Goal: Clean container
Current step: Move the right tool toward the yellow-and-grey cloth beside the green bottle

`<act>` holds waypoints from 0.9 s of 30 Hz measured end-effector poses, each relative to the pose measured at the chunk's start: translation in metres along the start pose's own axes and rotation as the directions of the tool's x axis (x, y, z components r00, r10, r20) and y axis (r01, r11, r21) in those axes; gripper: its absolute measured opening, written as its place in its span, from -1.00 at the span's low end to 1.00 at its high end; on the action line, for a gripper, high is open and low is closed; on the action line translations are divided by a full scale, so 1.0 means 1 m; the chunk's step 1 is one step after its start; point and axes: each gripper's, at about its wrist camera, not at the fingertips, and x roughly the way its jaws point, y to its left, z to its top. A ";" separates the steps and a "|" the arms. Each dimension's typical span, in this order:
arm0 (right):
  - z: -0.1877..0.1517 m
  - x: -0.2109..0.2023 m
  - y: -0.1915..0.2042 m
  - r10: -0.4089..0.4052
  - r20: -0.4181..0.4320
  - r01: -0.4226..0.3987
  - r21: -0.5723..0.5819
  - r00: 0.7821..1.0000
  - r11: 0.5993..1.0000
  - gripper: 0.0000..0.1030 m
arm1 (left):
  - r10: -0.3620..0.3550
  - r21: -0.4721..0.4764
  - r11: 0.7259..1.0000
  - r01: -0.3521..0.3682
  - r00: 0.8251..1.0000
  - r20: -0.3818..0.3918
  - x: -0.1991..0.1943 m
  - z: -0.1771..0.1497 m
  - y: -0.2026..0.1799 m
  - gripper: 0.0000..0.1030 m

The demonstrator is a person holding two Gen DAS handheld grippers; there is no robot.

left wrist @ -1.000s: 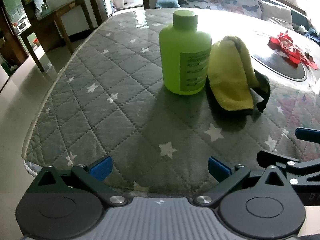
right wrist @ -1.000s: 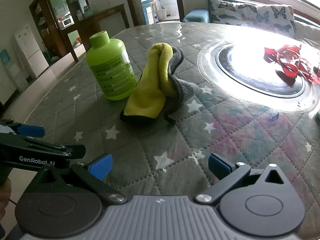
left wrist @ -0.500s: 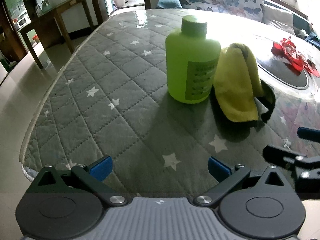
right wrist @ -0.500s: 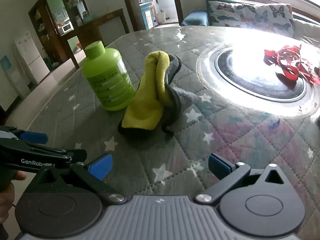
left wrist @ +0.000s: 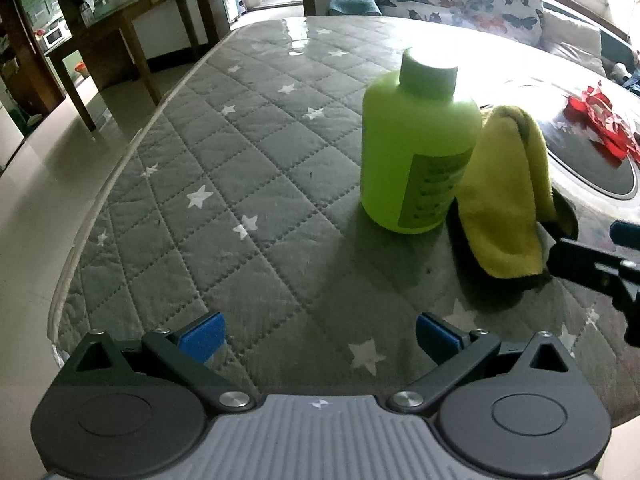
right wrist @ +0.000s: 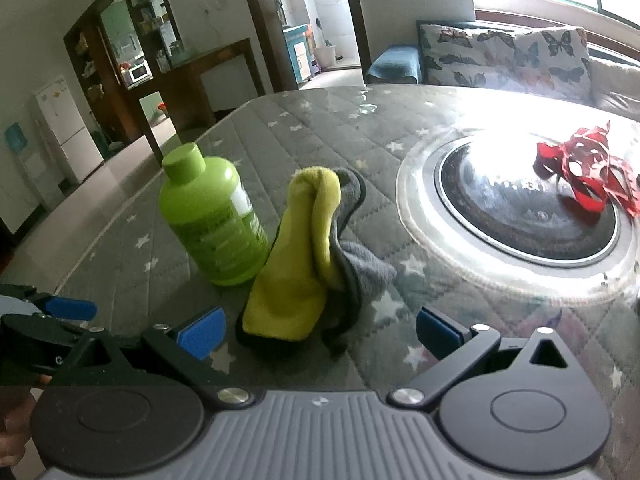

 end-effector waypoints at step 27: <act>0.045 0.014 0.014 0.029 -0.062 -0.028 0.012 0.998 1.000 0.92 | -0.013 0.039 0.999 0.015 0.998 -0.060 0.015 0.011 -0.014 1.00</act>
